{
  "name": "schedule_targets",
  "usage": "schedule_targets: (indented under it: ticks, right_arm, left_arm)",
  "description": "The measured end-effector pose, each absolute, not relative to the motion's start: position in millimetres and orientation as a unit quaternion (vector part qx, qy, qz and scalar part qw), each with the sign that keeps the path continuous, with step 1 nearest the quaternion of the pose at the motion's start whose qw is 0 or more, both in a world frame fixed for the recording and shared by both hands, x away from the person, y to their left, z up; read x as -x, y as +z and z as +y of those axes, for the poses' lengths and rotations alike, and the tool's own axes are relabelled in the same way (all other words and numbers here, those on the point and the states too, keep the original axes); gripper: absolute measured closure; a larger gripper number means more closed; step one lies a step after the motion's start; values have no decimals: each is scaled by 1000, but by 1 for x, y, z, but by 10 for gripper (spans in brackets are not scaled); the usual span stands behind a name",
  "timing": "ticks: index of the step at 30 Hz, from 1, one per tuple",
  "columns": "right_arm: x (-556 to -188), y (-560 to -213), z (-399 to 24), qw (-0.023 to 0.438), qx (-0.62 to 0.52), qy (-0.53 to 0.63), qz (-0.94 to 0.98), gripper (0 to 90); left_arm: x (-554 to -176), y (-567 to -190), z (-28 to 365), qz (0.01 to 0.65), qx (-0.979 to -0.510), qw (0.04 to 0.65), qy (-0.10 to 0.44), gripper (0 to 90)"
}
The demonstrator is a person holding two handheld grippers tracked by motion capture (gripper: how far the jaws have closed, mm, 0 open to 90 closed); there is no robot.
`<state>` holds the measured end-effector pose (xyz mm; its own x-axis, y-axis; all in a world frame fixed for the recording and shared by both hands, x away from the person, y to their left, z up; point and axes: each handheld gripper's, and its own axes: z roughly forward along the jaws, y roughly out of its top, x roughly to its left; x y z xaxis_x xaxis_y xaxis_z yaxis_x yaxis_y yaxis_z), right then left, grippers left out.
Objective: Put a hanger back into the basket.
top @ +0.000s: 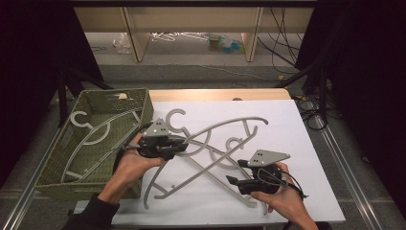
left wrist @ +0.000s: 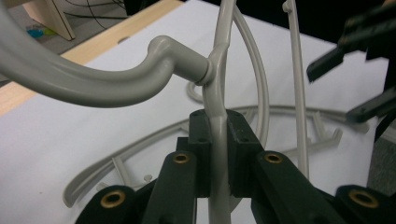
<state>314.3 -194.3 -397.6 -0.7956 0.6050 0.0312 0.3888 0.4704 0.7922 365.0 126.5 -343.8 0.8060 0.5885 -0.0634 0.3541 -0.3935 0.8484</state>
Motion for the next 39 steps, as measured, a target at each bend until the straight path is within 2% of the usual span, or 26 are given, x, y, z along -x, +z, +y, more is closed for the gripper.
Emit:
schedule_targets:
  ticks: [10, 16, 25, 39]
  right_arm:
    - [-316, -407, -200, 120, -306, 415, 848, 339]
    - [-317, -411, -201, 115, -311, 412, 849, 339]
    - [-319, -414, -200, 112, -311, 406, 852, 335]
    - [-321, -416, -203, 110, -316, 399, 853, 329]
  left_arm:
    - [-372, -287, 154, 298, -804, 496, 134, 821]
    - [-377, -259, 196, 321, -789, 492, 177, 821]
    - [-397, -263, 258, 367, -776, 461, 226, 821]
    - [-412, -283, 321, 419, -763, 407, 276, 821]
